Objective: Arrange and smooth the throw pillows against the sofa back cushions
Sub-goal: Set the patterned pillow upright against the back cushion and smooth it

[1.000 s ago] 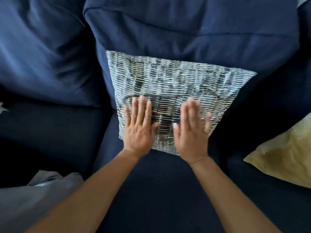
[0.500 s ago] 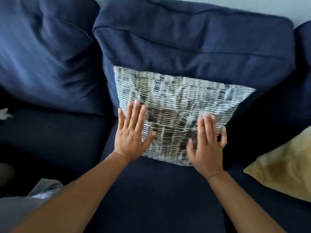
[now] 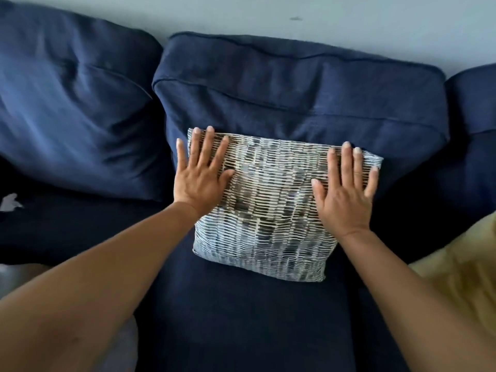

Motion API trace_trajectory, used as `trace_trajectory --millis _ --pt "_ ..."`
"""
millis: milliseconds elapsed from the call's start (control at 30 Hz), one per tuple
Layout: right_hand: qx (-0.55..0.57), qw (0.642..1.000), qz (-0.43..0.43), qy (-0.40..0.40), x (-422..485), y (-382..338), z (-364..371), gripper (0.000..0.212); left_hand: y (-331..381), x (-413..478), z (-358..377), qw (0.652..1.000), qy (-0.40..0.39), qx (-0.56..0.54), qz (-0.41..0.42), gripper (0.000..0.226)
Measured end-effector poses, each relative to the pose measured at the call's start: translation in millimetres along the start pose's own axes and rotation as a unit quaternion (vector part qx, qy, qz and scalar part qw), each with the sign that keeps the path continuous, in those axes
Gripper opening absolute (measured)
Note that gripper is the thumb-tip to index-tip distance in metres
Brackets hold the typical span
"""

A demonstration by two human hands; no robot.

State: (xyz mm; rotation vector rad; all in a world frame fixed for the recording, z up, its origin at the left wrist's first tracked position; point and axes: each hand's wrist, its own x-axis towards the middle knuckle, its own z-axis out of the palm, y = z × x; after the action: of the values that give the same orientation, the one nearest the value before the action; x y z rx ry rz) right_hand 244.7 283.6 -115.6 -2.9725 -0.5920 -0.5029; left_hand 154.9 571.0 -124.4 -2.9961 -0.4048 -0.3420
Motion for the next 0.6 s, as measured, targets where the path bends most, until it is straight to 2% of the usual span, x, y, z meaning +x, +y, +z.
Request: trace_trajectory --millis 67,133,200,267,367,467,533,600 --pt "0.034 0.999 0.015 0.026 2.3 -20.0 -12.4 0.067 14.9 -2.3 -10.9 0.998 0.042 -0.057 0.003 0.067" --pt "0.067 0.996 -0.042 0.035 8.0 -47.9 -18.2 0.064 38.7 0.2 -18.3 0.993 0.066 -0.081 0.057 0.063" --pt "0.061 0.989 -0.132 0.015 11.0 -69.2 -15.3 0.060 55.5 6.3 -18.2 0.993 0.036 -0.065 0.093 0.061" --pt "0.038 0.986 -0.163 -0.011 14.5 -69.5 -7.1 0.058 54.3 12.0 -13.6 0.996 -0.012 -0.052 0.068 0.062" --pt "0.023 0.993 -0.109 -0.030 22.2 -36.3 -1.9 0.059 28.9 16.0 -12.4 0.998 -0.036 -0.042 0.040 0.061" --pt "0.002 0.997 -0.082 0.004 20.7 0.4 -6.9 0.058 1.6 17.5 -20.6 0.998 -0.009 -0.031 0.053 0.054" --pt "0.014 0.997 -0.067 0.034 16.3 15.3 -10.4 0.048 -10.4 19.1 -28.6 0.997 0.022 -0.046 0.053 0.041" --pt "0.035 0.995 -0.050 0.082 13.5 21.8 -13.5 0.030 -15.5 20.0 -36.4 0.995 0.059 -0.072 0.048 0.028"
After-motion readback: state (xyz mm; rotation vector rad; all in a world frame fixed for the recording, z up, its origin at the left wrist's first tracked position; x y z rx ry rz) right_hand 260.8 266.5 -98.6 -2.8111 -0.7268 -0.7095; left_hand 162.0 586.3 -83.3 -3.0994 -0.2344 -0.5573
